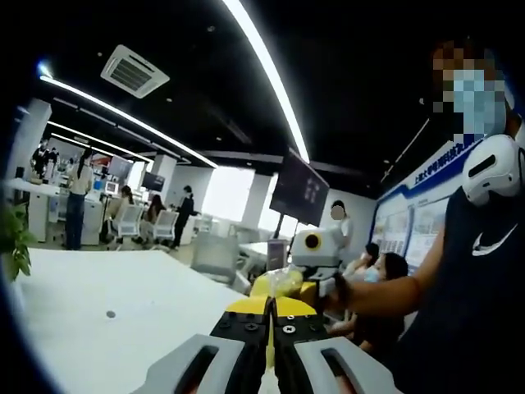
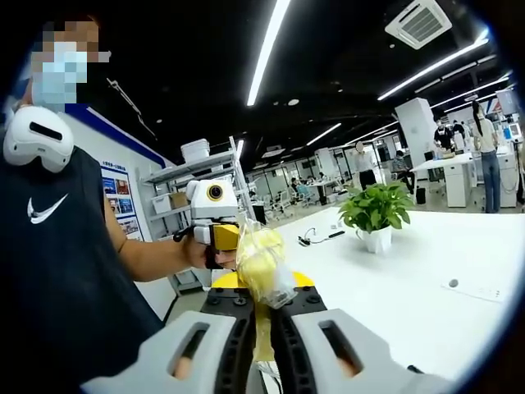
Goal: Compare the silicone blocks by pressing each to a similar depth, holding the contact briefly, and releasing to observe deformation and rebound differences across the visible hardness samples.
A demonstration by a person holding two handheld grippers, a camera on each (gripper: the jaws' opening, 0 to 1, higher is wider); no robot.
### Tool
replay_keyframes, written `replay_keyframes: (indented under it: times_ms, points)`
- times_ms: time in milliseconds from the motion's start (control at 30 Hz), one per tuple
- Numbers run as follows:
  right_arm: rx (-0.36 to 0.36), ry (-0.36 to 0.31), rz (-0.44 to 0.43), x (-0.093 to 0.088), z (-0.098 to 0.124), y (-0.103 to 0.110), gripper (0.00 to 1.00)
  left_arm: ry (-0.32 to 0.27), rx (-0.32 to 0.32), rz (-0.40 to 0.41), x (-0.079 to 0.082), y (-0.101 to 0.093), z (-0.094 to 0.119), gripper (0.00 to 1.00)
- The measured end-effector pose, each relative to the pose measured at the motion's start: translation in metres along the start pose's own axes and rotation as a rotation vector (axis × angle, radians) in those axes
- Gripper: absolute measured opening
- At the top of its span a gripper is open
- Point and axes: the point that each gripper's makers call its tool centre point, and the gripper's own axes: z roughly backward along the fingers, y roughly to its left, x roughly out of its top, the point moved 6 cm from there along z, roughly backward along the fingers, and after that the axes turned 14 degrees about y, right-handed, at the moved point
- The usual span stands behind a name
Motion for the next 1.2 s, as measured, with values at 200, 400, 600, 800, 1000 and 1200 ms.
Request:
replay_keyframes:
  times_ms: [200,400,600,800,1000,1200]
  points:
    - [-0.004,0.002,0.011,0.000,0.000,0.001,0.00,-0.003,0.004,0.002,-0.001,0.000,0.000,0.00]
    - [-0.011,-0.006,0.026,0.001,0.000,0.003,0.00,0.010,0.010,0.024,0.003,-0.002,0.002,0.00]
    - [-0.009,-0.038,0.019,0.007,0.002,0.004,0.02,-0.005,0.013,-0.001,0.010,-0.009,0.002,0.00]
    - [-0.021,-0.045,0.019,0.006,0.003,0.006,0.04,-0.017,0.009,0.008,0.009,-0.010,0.001,0.00]
    - [-0.008,-0.060,0.013,0.006,0.005,0.007,0.07,-0.026,0.001,0.015,0.010,-0.012,0.001,0.00]
    - [-0.020,-0.066,0.029,0.005,0.003,0.004,0.11,-0.035,0.001,0.024,0.012,-0.013,0.002,0.00]
